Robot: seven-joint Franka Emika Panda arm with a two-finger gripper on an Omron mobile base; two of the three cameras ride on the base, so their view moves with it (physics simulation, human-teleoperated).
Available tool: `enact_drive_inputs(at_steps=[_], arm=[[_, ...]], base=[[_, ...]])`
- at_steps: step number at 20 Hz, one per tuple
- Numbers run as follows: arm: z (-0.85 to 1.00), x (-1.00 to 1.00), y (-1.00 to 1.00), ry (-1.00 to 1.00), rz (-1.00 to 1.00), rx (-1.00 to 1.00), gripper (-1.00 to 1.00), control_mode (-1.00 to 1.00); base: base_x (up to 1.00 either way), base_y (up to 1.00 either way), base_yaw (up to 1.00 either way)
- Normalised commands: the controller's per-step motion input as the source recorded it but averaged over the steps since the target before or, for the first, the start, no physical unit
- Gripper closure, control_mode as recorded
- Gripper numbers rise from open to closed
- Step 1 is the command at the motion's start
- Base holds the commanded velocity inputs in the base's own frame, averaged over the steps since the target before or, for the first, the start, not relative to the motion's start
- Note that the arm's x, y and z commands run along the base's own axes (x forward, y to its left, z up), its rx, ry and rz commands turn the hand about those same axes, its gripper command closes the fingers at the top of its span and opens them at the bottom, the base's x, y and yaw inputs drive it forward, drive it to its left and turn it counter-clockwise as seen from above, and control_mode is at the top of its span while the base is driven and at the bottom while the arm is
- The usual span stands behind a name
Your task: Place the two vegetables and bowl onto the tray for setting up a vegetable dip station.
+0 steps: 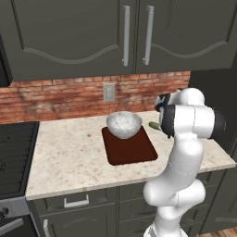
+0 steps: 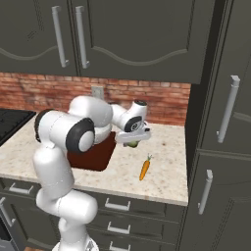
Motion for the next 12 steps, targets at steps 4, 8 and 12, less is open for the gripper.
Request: enact_drive_inputs(at_steps=[4, 8, 12], arm=[[0.45, -0.8, 0.07, 0.0, 0.02, 0.0, 1.0, -1.0], [0.25, -0.78, 0.0, -0.04, 0.03, 0.0, 1.0, -1.0], [0.05, -0.51, 0.11, -0.1, 0.1, 0.02, 1.0, -1.0]], base=[[0.0, 0.0, 0.0], [0.0, 0.0, 0.0], [0.0, 0.0, 0.0]])
